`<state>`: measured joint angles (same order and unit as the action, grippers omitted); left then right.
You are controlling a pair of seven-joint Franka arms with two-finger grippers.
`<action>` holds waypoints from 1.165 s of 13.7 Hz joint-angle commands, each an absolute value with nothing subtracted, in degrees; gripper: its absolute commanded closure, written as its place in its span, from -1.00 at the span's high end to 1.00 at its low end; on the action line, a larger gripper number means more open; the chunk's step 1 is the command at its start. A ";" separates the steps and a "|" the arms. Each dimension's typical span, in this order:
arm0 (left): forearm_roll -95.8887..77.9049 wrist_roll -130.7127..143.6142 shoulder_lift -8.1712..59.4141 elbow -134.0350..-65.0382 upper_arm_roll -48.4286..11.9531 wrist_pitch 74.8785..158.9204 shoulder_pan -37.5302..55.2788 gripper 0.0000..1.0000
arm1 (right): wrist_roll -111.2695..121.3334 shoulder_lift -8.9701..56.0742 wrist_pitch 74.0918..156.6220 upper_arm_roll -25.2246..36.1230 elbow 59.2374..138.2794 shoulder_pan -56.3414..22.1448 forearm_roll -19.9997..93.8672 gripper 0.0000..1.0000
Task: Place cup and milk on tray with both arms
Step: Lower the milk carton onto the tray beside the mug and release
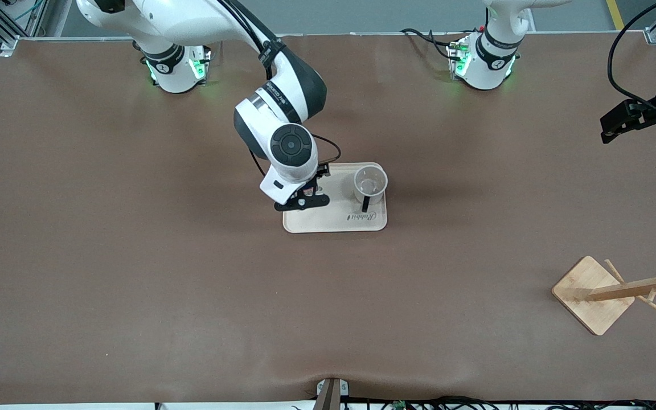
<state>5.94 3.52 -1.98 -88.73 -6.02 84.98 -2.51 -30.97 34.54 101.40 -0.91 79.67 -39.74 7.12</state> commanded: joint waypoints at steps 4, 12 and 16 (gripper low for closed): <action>1.15 4.39 -4.30 -91.05 -5.89 85.78 -0.53 1.00 | -30.94 33.93 99.67 -0.18 71.04 -38.50 7.38 1.00; 1.14 4.83 -2.99 -88.78 -5.98 86.04 0.00 1.00 | -26.45 25.16 80.71 0.44 62.75 -21.73 7.03 1.00; 1.67 4.92 -2.29 -88.24 -5.98 86.04 -0.18 1.00 | -25.84 17.60 76.92 1.14 63.28 -13.73 7.29 1.00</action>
<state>2.07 4.56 -2.71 -89.10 -6.11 85.79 -0.16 -26.08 21.67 78.99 1.83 61.91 -16.98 7.01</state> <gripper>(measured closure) 0.000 0.000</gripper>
